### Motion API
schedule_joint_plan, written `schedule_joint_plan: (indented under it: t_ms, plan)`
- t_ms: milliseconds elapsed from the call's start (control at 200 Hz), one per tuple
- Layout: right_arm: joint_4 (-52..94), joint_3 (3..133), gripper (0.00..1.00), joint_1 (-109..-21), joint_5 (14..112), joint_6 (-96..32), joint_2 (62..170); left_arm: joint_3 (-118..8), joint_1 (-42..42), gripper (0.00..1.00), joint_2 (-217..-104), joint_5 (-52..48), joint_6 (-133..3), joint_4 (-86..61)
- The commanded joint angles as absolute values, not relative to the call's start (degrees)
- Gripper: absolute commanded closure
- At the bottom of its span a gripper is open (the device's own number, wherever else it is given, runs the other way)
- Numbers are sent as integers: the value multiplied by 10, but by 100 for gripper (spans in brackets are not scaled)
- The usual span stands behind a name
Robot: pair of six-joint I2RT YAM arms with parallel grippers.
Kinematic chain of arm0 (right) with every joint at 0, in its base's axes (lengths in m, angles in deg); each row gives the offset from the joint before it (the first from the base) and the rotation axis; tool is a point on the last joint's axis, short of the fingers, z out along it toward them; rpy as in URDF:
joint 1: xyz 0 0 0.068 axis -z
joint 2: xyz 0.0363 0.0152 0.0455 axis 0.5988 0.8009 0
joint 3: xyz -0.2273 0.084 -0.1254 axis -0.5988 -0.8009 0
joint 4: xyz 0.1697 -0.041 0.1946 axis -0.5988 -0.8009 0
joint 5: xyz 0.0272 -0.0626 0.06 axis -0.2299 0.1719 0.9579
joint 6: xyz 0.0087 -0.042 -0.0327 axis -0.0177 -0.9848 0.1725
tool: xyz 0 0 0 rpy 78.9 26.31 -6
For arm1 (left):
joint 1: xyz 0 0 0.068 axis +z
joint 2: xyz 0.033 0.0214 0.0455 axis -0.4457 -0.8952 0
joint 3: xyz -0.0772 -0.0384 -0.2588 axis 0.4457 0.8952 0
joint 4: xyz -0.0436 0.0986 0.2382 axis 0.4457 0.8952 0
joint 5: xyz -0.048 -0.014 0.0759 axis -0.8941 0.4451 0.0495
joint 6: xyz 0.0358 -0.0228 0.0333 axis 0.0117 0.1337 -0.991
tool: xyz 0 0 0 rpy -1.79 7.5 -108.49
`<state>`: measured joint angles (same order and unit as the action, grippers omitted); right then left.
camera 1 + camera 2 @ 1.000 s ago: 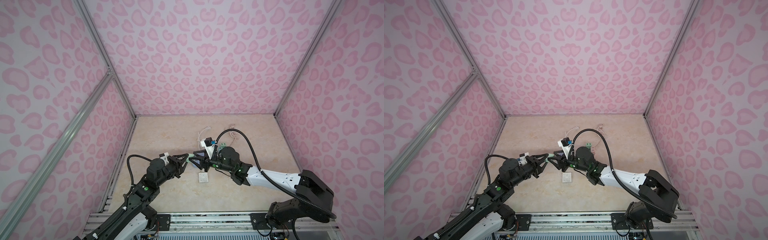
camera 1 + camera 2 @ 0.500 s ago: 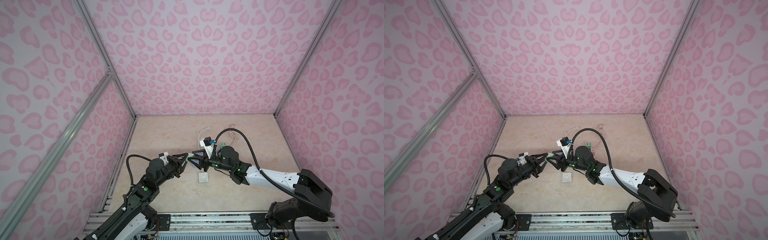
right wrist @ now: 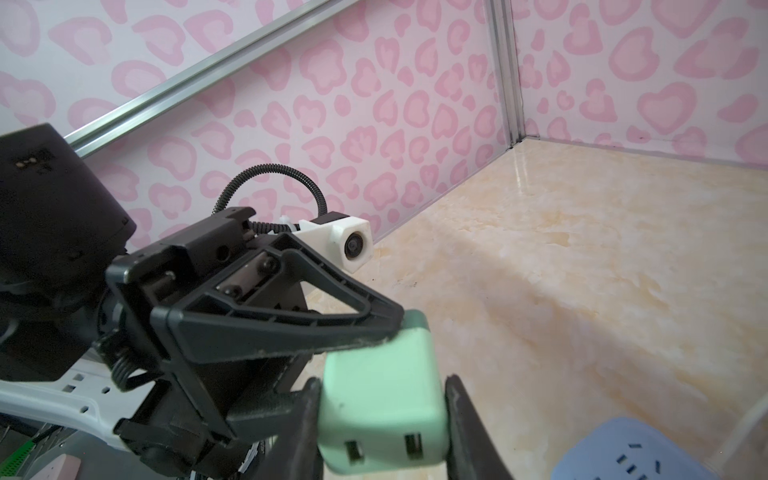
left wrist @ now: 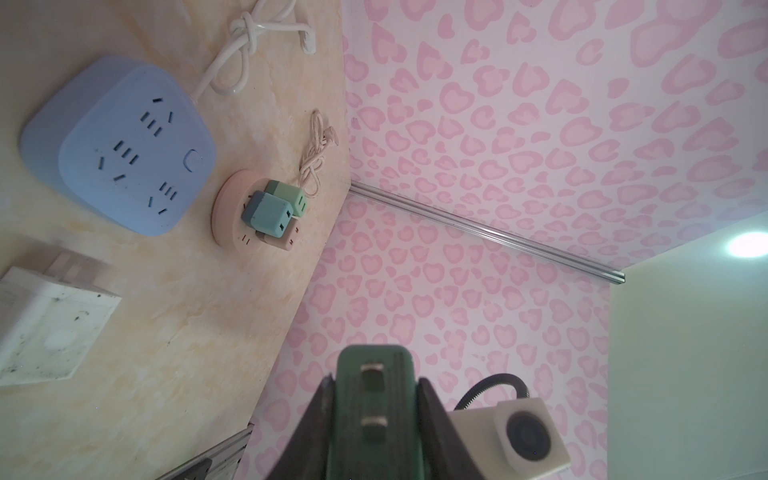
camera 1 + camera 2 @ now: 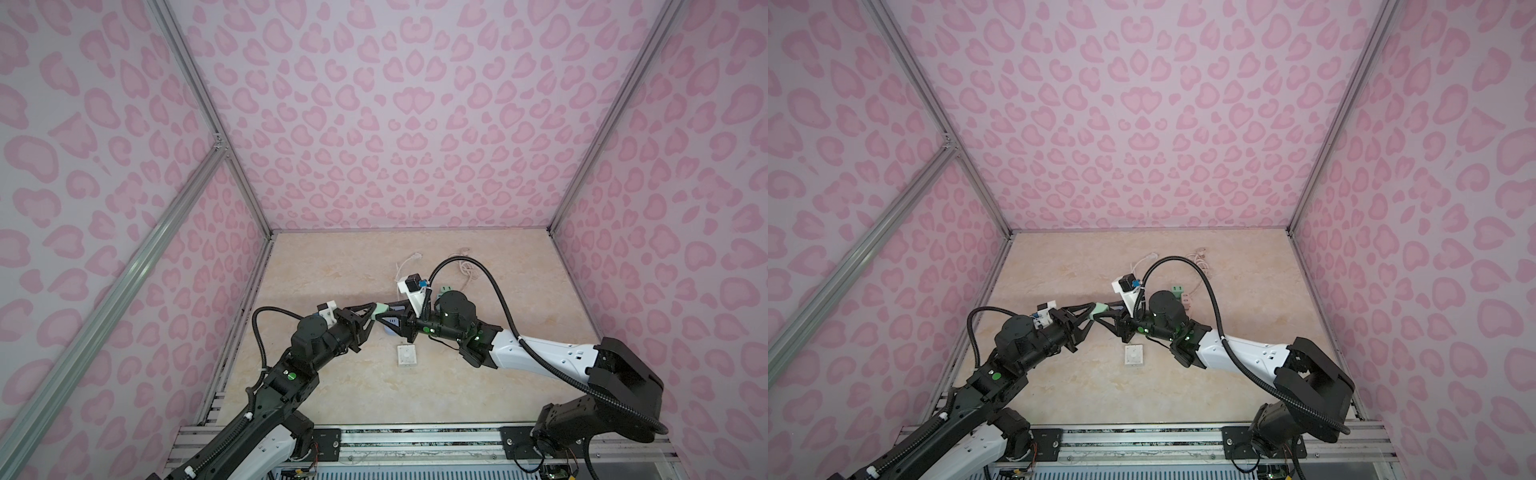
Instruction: Insert the plug
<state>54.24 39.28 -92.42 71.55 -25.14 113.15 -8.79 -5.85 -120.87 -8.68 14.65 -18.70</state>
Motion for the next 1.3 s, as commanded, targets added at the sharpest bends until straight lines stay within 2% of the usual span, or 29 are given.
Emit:
schedule_joint_plan:
  t_ms: [0, 45, 75, 130, 185, 240, 280, 395, 580, 695, 915, 1010, 1295]
  plan:
    - [551, 399, 87, -926, 735, -237, 1135, -97, -58, 98, -1214, -99, 133, -226]
    - [550, 399, 94, -926, 736, -237, 1136, -97, -58, 97, -1216, -100, 130, -225]
    - [547, 400, 99, -926, 736, -236, 1135, -97, -57, 94, -1218, -102, 128, -226]
    - [534, 404, 100, -926, 729, -234, 1134, -99, -57, 74, -1218, -105, 116, -224]
    - [510, 412, 100, -926, 727, -236, 1133, -109, -55, 66, -1215, -106, 99, -206]
    - [488, 421, 100, -926, 722, -234, 1132, -123, -52, 39, -1208, -103, 78, -172]
    - [469, 429, 100, -925, 718, -230, 1132, -136, -47, 25, -1202, -98, 59, -135]
    - [353, 479, 100, -925, 677, -209, 1133, -172, -19, 0, -1188, -80, -2, -18]
    - [101, 615, 100, -919, 618, -162, 1182, -257, 24, 2, -1181, 13, -162, 185]
    - [-24, 704, 100, -905, 620, -135, 1230, -296, 34, 1, -1193, 73, -240, 246]
    - [-172, 832, 100, -886, 604, -133, 1297, -288, 35, 0, -1192, 119, -291, 250]
    - [-238, 887, 100, -878, 576, -115, 1326, -273, 35, 0, -1191, 119, -295, 241]
    - [-390, 1063, 100, -858, 585, -101, 1439, -241, 35, 1, -1187, 120, -309, 219]
